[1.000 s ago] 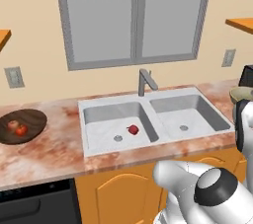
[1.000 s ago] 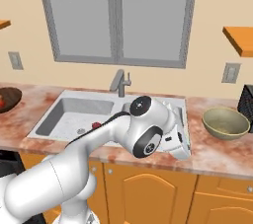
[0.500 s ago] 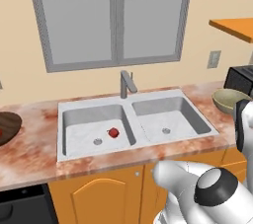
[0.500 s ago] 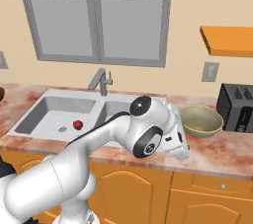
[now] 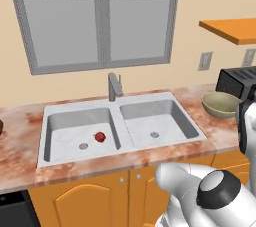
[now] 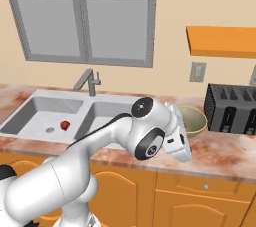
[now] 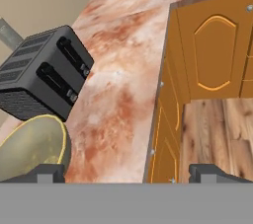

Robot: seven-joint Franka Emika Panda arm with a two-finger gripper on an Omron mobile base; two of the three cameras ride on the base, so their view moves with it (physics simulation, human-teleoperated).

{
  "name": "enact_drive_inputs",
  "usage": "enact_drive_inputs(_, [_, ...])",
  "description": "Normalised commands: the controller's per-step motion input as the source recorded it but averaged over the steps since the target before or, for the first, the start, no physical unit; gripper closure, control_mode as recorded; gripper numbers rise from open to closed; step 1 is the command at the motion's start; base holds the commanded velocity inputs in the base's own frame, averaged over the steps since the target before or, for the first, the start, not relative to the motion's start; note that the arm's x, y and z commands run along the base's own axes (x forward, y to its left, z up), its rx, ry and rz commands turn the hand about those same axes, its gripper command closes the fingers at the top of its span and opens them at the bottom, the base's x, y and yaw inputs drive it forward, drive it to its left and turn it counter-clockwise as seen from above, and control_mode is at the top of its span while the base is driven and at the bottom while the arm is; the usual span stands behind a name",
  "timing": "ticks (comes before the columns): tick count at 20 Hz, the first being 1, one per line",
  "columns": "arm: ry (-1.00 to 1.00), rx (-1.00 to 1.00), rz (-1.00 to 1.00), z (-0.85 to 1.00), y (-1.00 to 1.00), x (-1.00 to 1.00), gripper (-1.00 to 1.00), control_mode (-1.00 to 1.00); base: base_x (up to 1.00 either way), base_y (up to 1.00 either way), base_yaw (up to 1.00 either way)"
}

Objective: Pick the apples from the cabinet and place them in one bowl. Pick the bell pepper from the sink and place it in the other bowl.

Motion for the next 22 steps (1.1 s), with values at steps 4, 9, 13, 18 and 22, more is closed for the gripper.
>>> enact_drive_inputs(4, [0.00, 0.00, 0.00, 0.00, 0.00, 0.00, -1.00, 1.00, 0.28, -0.32, -0.01])
enact_drive_inputs(9, [0.00, 0.00, 0.00, 0.00, 0.00, 0.00, -1.00, 1.00, 0.40, -0.10, -0.07])
enact_drive_inputs(13, [0.00, 0.00, 0.00, 0.00, 0.00, 0.00, -1.00, 1.00, 0.40, -0.08, -0.03])
enact_drive_inputs(18, [0.00, 0.00, 0.00, 0.00, 0.00, 0.00, -1.00, 1.00, 0.33, -0.07, 0.00])
enact_drive_inputs(22, [0.00, 0.00, 0.00, 0.00, 0.00, 0.00, -1.00, 1.00, 0.23, -0.06, 0.00])
